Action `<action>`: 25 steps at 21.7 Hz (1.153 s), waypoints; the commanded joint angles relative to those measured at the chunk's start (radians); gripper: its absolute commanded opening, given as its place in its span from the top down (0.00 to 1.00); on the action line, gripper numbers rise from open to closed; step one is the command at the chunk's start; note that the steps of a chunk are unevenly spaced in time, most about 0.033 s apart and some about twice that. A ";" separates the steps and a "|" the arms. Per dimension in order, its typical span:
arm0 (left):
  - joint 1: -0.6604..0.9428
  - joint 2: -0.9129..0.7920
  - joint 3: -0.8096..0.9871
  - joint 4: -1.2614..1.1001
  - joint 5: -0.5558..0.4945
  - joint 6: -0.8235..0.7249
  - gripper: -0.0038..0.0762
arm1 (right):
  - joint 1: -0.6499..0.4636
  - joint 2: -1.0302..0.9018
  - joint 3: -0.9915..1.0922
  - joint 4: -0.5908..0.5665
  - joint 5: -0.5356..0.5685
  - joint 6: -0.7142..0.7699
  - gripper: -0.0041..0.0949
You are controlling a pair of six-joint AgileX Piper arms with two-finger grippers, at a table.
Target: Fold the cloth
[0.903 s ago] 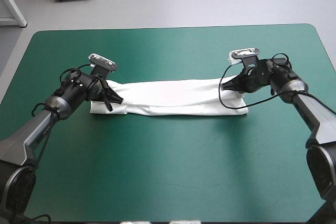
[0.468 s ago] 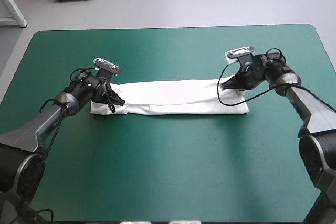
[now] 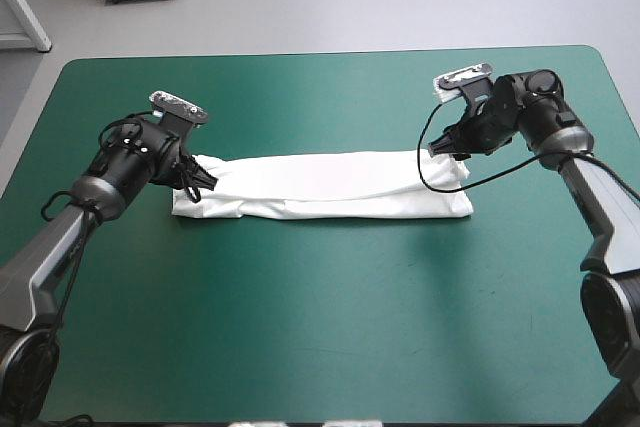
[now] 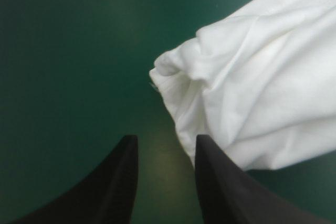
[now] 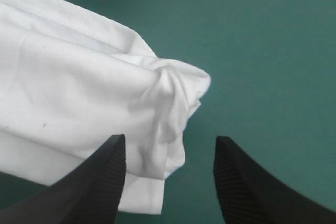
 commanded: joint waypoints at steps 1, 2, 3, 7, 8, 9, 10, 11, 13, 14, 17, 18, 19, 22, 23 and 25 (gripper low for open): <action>-0.007 -0.116 -0.057 -0.059 0.036 -0.002 0.61 | 0.000 -0.125 -0.036 -0.054 0.004 0.027 0.45; -0.007 -0.140 -0.065 -0.103 0.036 0.014 0.61 | 0.000 -0.144 -0.036 -0.068 0.009 0.039 0.45; -0.009 -0.175 -0.077 -0.204 0.034 0.077 0.61 | 0.000 -0.194 -0.033 -0.108 0.025 0.068 0.45; -0.054 -0.217 -0.120 -0.415 0.032 0.238 0.76 | 0.000 -0.331 0.029 -0.181 0.055 0.119 0.45; -0.064 -0.217 -0.131 -0.441 0.030 0.254 0.84 | 0.000 -0.358 0.042 -0.192 0.066 0.131 0.45; -0.085 -0.217 -0.138 -0.474 0.018 0.288 0.96 | 0.000 -0.398 0.067 -0.213 0.077 0.153 0.45; -0.102 -0.217 -0.139 -0.505 -0.003 0.309 0.96 | 0.000 -0.437 0.090 -0.218 0.090 0.157 0.45; -0.116 -0.212 -0.139 -0.558 -0.028 0.338 0.96 | 0.000 -0.477 0.107 -0.220 0.123 0.179 0.45; -0.116 -0.182 -0.139 -0.679 -0.050 0.422 0.96 | 0.000 -0.504 0.109 -0.234 0.168 0.198 0.45; -0.116 -0.155 -0.140 -0.738 -0.060 0.456 0.96 | 0.000 -0.509 0.109 -0.236 0.175 0.198 0.45; -0.116 -0.053 -0.140 -0.863 -0.083 0.544 0.96 | 0.000 -0.483 0.109 -0.229 0.176 0.207 0.45; -0.116 -0.013 -0.147 -0.896 -0.093 0.565 0.96 | 0.000 -0.461 0.105 -0.229 0.174 0.207 0.45; -0.120 0.026 -0.153 -0.921 -0.105 0.588 0.96 | 0.000 -0.437 0.105 -0.225 0.161 0.207 0.45; -0.145 0.140 -0.202 -0.916 -0.132 0.590 0.96 | -0.010 -0.341 0.095 -0.161 0.134 0.190 0.45; -0.151 0.161 -0.214 -0.916 -0.132 0.590 0.96 | -0.020 -0.323 0.093 -0.140 0.130 0.182 0.45; -0.165 0.214 -0.243 -0.914 -0.132 0.590 0.96 | -0.051 -0.280 0.079 -0.076 0.110 0.161 0.45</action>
